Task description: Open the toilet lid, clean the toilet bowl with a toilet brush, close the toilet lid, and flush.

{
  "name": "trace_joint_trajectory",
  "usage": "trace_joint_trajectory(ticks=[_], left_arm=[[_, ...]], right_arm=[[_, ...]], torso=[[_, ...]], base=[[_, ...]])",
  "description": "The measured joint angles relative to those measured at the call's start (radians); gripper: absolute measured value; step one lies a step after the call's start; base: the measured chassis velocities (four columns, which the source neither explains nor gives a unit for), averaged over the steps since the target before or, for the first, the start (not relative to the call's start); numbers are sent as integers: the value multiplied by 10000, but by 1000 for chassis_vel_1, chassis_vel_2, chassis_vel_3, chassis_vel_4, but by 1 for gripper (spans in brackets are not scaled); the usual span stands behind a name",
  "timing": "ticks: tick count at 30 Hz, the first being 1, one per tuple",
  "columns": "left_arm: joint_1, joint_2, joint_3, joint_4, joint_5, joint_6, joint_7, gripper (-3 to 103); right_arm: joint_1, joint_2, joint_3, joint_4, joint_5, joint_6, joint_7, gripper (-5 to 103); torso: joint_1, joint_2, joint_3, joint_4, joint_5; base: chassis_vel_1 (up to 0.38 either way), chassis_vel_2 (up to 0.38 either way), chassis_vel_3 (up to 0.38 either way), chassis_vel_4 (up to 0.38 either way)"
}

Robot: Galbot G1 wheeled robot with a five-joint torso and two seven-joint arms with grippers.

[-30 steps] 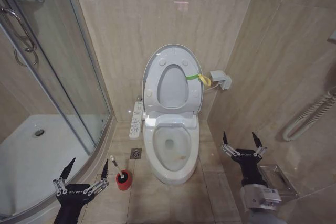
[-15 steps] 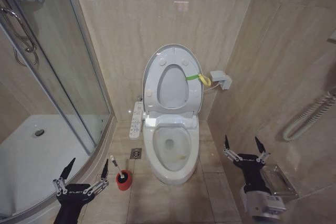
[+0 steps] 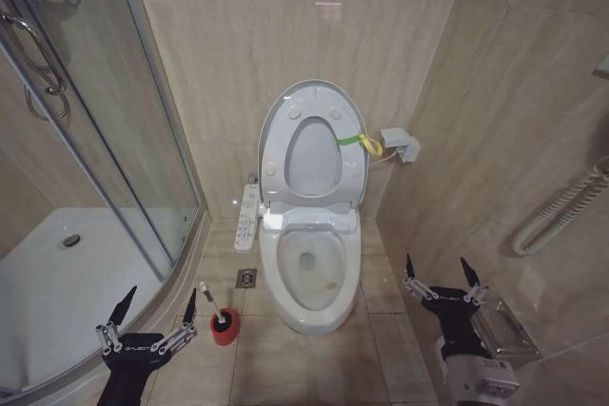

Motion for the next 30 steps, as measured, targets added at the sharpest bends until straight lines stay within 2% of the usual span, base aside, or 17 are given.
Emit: trace_joint_trajectory(ticks=[17,30], left_arm=[[1,0,0,0,0,0,0,100],[0,0,0,0,0,0,0,100]], right_arm=[[-116,763,-2,297,-292,35,111,100],[-279,966,-32,475,-429,161,-6,100]], torso=[[0,0,0,-1,0],[0,0,0,-1,0]], base=[[0,0,0,0],[0,0,0,0]])
